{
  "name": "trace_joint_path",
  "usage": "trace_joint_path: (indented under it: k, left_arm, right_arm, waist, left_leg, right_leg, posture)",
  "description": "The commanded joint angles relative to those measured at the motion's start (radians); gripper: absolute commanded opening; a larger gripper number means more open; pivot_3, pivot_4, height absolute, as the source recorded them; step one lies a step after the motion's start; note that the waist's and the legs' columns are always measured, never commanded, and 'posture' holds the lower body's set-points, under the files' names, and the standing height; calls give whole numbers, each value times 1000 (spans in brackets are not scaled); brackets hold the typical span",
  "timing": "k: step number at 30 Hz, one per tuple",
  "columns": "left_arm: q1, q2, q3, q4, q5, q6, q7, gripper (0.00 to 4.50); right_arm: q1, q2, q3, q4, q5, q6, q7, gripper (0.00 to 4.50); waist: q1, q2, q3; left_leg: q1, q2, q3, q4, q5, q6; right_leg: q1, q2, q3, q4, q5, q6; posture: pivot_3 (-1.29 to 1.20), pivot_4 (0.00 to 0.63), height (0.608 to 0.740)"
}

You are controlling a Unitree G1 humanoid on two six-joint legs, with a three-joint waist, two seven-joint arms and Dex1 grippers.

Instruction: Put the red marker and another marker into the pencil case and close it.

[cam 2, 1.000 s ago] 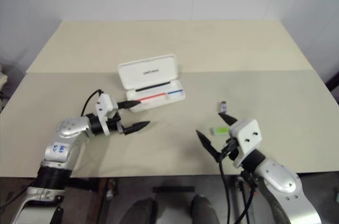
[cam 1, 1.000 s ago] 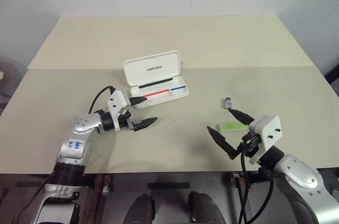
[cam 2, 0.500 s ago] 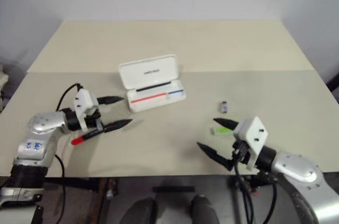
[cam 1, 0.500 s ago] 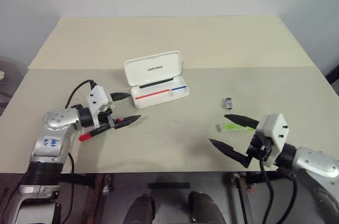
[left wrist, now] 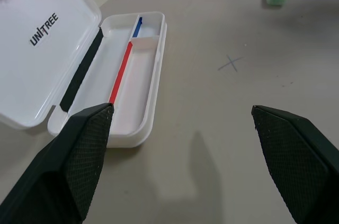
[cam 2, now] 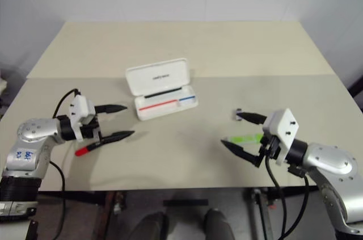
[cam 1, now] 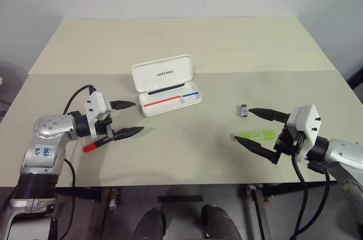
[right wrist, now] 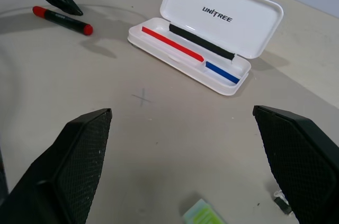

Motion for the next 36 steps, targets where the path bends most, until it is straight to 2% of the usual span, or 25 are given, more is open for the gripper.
trace_joint_path:
  k: [1,6,14,21,26,36]
  left_arm:
    - [9,5,25,-44,-37,5,-10,3897]
    - [-13,-21,-18,-39,15,-4,41,2201]
    - [-121,-83,-125,38,162,-18,156,2201]
    - [-189,-115,-173,111,218,-24,182,2201]
    - [-260,-140,-211,238,304,-54,244,2201]
    - [-309,-182,-267,346,339,-79,203,2201]
  right_arm:
    - [-27,2,23,10,-22,-43,16,4500]
    - [-48,25,62,3,-35,-46,-4,4500]
    - [-58,68,95,-21,-46,-48,-53,4500]
    - [-47,100,113,-52,-58,-45,-92,4500]
    - [-12,116,113,-100,-60,-38,-126,4500]
    - [-8,107,99,-105,-62,-37,-136,4500]
  waist:
    - [0,0,0]
    - [0,0,0]
    - [3,0,0]
    - [0,0,0]
    - [5,0,0]
    - [3,-1,0]
  left_leg:
    - [0,0,0,0,0,0]
    - [0,0,0,0,0,0]
    - [0,-1,0,0,0,0]
    - [0,-2,1,0,0,0]
    - [0,-3,0,1,0,0]
    - [-1,-4,0,2,0,0]
  right_leg:
    - [0,0,0,0,0,0]
    - [0,0,0,0,0,0]
    - [0,0,0,0,0,0]
    - [-1,2,0,1,0,0]
    - [-1,2,0,1,0,0]
    - [-1,2,0,1,0,0]
  posture:
    - [0,150,740]
    - [0,150,740]
    - [0,150,740]
    - [0,150,740]
    - [0,150,740]
    - [0,150,740]
